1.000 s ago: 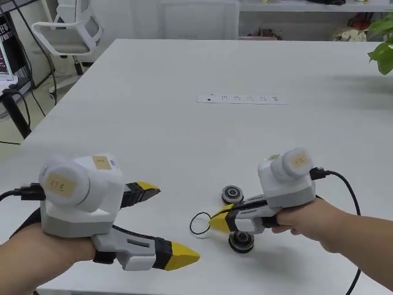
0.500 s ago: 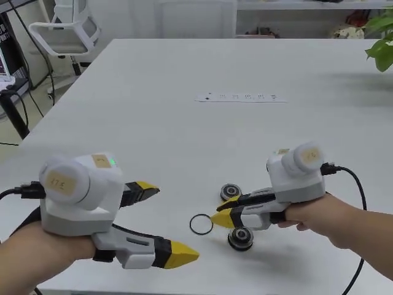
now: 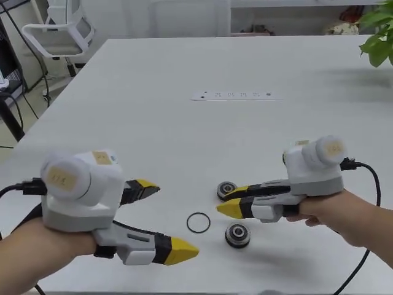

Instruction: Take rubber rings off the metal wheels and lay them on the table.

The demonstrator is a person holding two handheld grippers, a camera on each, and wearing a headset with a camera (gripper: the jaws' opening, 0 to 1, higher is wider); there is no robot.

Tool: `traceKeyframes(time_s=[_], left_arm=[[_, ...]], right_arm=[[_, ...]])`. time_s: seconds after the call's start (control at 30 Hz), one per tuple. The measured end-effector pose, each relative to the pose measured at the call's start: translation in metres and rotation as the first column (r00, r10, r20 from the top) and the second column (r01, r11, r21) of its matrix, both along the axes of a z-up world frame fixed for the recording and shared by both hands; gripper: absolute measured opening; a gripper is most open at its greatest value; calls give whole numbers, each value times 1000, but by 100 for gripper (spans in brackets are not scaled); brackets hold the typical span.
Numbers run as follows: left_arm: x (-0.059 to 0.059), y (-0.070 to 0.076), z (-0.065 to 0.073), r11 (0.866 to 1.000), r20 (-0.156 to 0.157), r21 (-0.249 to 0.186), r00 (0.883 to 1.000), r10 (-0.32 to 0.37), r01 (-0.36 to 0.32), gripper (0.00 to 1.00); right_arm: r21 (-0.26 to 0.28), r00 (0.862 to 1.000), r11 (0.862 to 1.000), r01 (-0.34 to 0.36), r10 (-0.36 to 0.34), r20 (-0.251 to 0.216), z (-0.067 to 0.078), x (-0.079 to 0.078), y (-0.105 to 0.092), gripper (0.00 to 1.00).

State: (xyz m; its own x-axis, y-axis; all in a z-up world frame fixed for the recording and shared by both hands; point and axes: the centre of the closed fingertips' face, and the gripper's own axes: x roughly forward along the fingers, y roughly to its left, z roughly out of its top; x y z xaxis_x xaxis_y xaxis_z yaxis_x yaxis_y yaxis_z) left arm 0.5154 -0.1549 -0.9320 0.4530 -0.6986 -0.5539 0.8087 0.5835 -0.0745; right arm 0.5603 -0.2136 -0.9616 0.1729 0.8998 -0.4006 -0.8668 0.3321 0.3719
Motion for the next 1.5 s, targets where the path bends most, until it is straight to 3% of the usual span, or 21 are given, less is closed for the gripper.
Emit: traceKeyframes(time_s=[0.8,1.07,1.3,1.5], left_arm=[[11,-20,-10,998,-25,23,998,-62,62,80],[15,-26,-15,996,-24,30,997,-78,79,78],[16,-35,-22,994,-39,38,994,-102,103,74],[17,-42,-26,991,-34,46,992,-122,124,73]], right_arm=[[27,998,997,70,-70,-3,0,-5,-43,23],[26,997,996,81,-81,3,-7,-5,-50,23],[13,998,997,69,-70,10,-13,-13,-50,23],[-8,999,999,49,-49,21,-22,-21,-53,24]])
